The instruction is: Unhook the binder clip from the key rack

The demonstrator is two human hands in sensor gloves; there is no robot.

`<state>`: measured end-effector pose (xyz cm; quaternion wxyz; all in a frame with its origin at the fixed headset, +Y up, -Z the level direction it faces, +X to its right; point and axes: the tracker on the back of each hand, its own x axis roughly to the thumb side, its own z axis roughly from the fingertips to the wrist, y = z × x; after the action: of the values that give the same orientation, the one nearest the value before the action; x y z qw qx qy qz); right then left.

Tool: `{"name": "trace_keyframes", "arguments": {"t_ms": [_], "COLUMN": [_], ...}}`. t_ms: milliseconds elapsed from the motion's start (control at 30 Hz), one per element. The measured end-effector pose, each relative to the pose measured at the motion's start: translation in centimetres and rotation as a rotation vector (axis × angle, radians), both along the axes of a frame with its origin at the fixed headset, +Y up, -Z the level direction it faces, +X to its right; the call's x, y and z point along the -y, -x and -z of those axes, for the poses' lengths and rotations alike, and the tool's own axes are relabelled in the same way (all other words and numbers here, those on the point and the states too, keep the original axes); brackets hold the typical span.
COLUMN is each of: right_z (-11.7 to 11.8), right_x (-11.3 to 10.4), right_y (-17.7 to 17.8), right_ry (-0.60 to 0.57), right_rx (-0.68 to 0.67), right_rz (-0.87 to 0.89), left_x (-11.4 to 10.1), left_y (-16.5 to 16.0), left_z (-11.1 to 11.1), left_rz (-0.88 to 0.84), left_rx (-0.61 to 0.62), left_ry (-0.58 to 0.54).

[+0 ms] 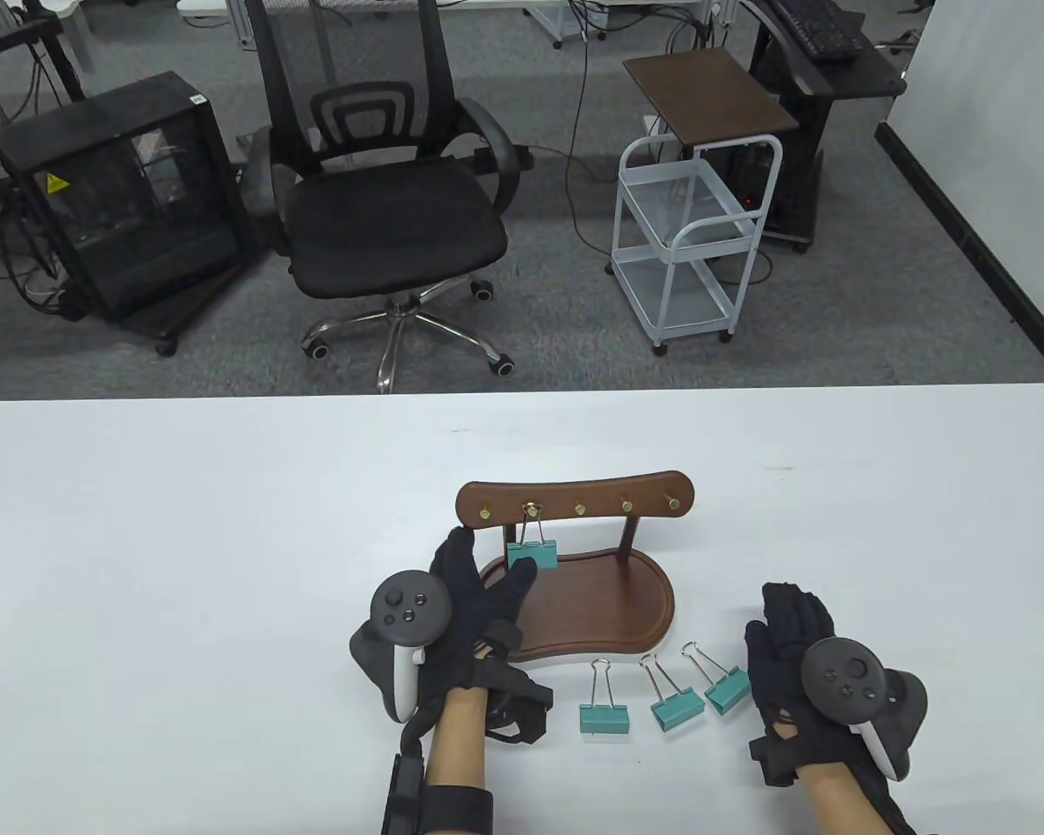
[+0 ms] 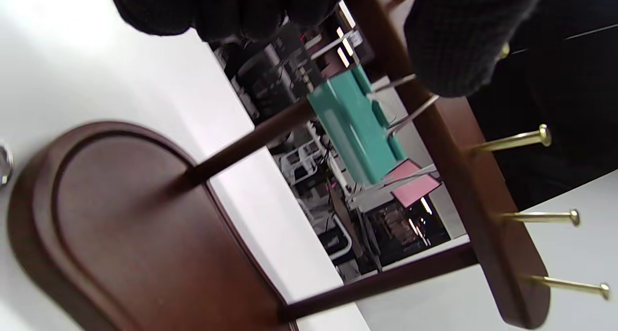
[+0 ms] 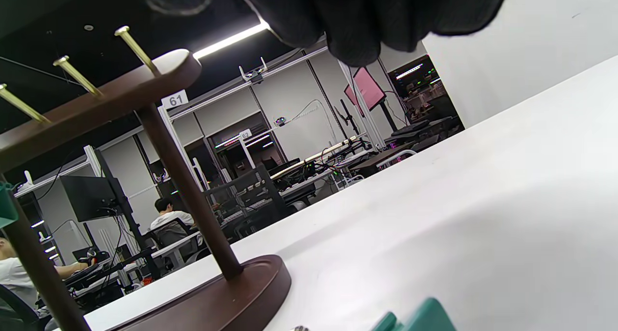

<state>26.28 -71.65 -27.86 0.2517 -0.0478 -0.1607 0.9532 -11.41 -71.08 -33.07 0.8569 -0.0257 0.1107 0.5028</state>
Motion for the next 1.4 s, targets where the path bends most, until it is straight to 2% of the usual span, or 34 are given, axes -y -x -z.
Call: {"name": "trace_keyframes", "arguments": {"t_ms": [167, 333, 600, 867, 1400], "right_z": [-0.1, -0.1, -0.1, -0.1, -0.1], "right_x": [-0.1, 0.0, -0.1, -0.1, 0.0], "right_y": [-0.3, -0.6, -0.6, -0.6, -0.5], "right_ry": [-0.001, 0.002, 0.001, 0.000, 0.000], "right_rx": [0.006, 0.011, 0.010, 0.010, 0.009], "right_rz": [0.015, 0.023, 0.025, 0.027, 0.027], "left_x": [0.9, 1.6, 2.5, 2.9, 2.2], "left_y": [-0.4, -0.7, -1.2, -1.2, -0.5], "left_z": [1.1, 1.5, 1.9, 1.9, 1.7], "left_rz": [-0.077, -0.093, -0.226, -0.358, -0.345], "left_rx": [0.042, 0.054, 0.110, 0.140, 0.146], "left_ry": [0.067, 0.082, 0.125, 0.107, 0.047]}}
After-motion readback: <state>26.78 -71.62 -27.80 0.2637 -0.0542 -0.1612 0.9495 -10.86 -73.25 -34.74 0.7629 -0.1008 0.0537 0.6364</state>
